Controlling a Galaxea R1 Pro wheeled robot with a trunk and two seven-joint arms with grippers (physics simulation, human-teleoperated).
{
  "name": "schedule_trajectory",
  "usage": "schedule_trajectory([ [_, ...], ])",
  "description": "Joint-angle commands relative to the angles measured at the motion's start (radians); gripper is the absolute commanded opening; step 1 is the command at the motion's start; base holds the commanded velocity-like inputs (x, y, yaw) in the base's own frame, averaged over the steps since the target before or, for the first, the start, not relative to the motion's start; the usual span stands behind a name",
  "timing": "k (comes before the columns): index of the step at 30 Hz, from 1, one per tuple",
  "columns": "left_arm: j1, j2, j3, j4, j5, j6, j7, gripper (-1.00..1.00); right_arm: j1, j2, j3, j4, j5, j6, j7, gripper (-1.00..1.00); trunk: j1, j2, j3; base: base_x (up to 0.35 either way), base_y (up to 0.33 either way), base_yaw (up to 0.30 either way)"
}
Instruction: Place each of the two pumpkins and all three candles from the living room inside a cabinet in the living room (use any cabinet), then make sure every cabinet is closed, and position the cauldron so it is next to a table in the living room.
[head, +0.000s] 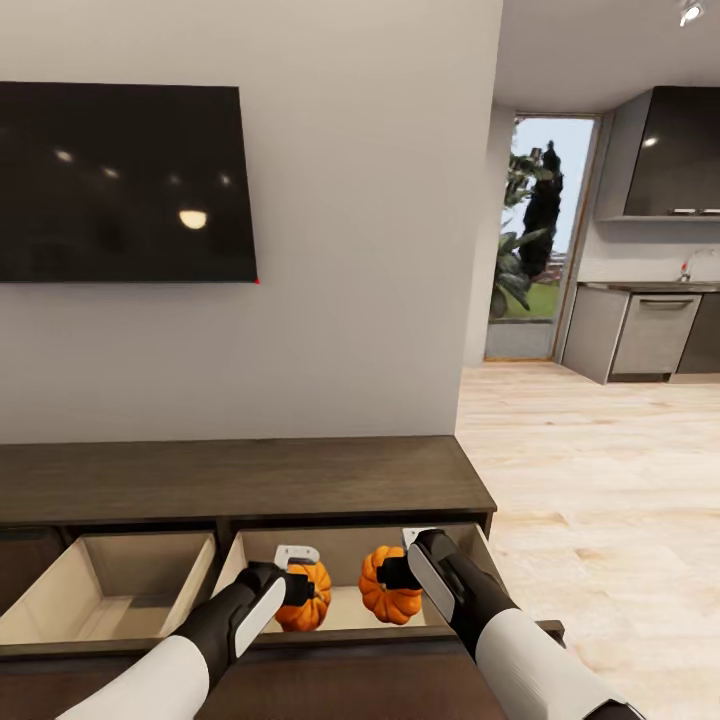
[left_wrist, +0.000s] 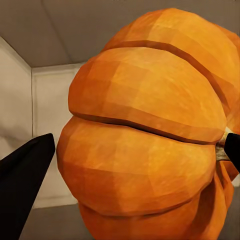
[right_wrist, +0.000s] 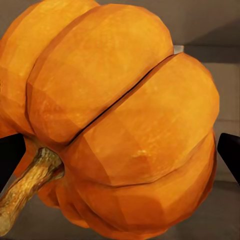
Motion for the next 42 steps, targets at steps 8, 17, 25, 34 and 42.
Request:
schedule_trajectory([
  [8,-0.031,0.0,-0.006,-0.002,0.007,0.008,0.009,-1.0,-0.001,0.0,0.004,-0.001,-0.01,0.002,-0.009,-1.0,0.0,-0.001,-0.001,0.0,0.0,0.0],
  [17,-0.042,0.001,-0.009,-0.003,0.007,0.01,0.008,-1.0,-0.001,-0.002,0.003,-0.001,-0.011,0.002,-0.009,-1.0,0.0,-0.001,-0.001,0.0,0.0,0.0],
  [25,-0.047,0.001,-0.009,-0.002,0.006,0.011,0.007,-1.0,-0.001,-0.002,0.003,-0.001,-0.011,0.003,-0.009,-1.0,0.002,-0.002,-0.02,0.0,0.0,0.0],
  [34,-0.05,0.001,-0.009,-0.001,0.004,0.011,0.008,-1.0,-0.001,-0.006,0.003,-0.001,-0.01,0.003,-0.009,-1.0,0.002,-0.002,-0.02,0.0,0.0,0.0],
  [42,-0.051,0.001,-0.012,0.0,0.004,0.013,0.008,-1.0,-0.001,-0.007,0.003,-0.001,-0.01,0.003,-0.01,-1.0,0.002,-0.002,-0.02,0.037,0.022,0.0],
])
